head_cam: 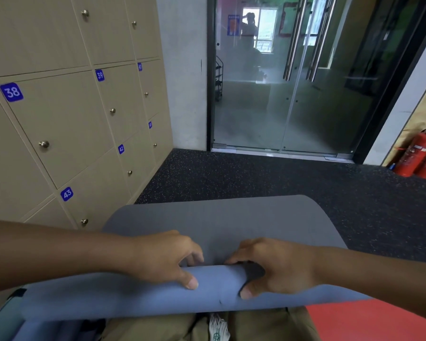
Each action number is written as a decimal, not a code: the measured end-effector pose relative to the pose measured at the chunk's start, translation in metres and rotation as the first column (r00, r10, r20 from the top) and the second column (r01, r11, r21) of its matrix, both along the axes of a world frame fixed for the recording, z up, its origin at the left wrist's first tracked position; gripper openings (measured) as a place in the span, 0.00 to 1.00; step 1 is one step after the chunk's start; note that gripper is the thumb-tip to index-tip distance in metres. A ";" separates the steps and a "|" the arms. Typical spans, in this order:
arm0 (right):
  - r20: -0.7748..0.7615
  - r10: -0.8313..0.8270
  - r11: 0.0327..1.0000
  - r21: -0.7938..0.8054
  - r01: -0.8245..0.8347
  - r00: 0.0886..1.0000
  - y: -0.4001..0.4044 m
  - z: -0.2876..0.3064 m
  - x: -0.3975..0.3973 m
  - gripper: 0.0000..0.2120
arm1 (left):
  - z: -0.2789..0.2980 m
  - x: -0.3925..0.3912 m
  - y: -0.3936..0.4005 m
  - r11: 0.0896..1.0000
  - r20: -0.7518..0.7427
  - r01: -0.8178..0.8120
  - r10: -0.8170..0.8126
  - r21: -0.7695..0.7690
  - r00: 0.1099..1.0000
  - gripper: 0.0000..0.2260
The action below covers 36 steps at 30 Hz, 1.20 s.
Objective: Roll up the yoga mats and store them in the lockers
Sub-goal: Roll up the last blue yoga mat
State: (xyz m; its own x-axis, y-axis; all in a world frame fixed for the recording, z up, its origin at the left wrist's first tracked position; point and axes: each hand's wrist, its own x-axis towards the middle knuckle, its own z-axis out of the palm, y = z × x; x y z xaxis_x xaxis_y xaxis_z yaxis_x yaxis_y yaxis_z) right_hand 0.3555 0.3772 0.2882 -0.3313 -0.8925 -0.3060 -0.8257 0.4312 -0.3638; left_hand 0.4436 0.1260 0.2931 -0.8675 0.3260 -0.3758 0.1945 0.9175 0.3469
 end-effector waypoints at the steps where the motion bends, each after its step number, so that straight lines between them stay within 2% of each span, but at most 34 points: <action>1: 0.015 -0.004 1.000 0.002 0.004 1.000 -0.001 0.001 -0.003 0.25 | 0.001 0.001 0.001 0.999 -0.050 -0.017 0.015 -0.034 0.999 0.21; 5: 0.128 -0.032 0.999 0.014 0.031 0.991 -0.005 0.004 -0.013 0.20 | 0.004 0.010 0.008 0.997 -0.221 -0.053 0.041 -0.049 0.974 0.20; 11: 0.210 -0.055 0.998 0.005 0.055 0.976 -0.007 0.000 -0.028 0.15 | -0.005 0.011 0.010 0.993 -0.220 -0.067 0.044 -0.098 0.975 0.30; 15: 0.246 -0.104 0.994 -0.008 0.109 0.964 -0.006 -0.002 -0.029 0.14 | -0.011 0.007 0.006 0.998 -0.188 -0.056 0.047 -0.042 0.981 0.27; 17: 0.201 -0.130 0.990 -0.034 0.140 0.971 -0.005 -0.004 -0.029 0.15 | -0.011 0.002 0.003 0.999 -0.150 -0.043 0.043 0.001 0.988 0.24; 20: 0.027 -0.136 0.982 -0.130 0.139 0.990 -0.001 -0.009 -0.029 0.21 | -0.011 -0.011 -0.005 0.993 -0.062 -0.056 0.062 0.101 0.996 0.20; 23: -0.103 -0.063 0.979 -0.199 0.042 0.993 0.003 -0.014 -0.020 0.28 | -0.014 -0.023 -0.012 0.976 0.026 -0.065 0.061 0.207 0.998 0.18; 26: -0.245 0.012 0.985 -0.162 -0.053 0.969 0.001 -0.020 -0.013 0.30 | -0.011 -0.034 -0.018 0.957 0.118 -0.080 0.048 0.279 0.992 0.16; 29: -0.242 -0.007 0.983 -0.179 -0.038 0.970 -0.004 -0.020 -0.018 0.29 | -0.008 -0.045 -0.023 0.964 0.171 -0.063 0.019 0.260 0.985 0.15; 33: -0.165 -0.013 0.991 -0.136 -0.010 0.986 -0.015 -0.018 -0.030 0.24 | -0.009 -0.048 -0.024 0.990 0.058 -0.023 0.015 0.137 0.998 0.15; 36: -0.103 -0.028 0.995 -0.098 0.018 0.994 -0.022 -0.016 -0.040 0.21 | -0.010 -0.040 -0.024 0.985 -0.108 -0.075 0.093 0.158 0.990 0.15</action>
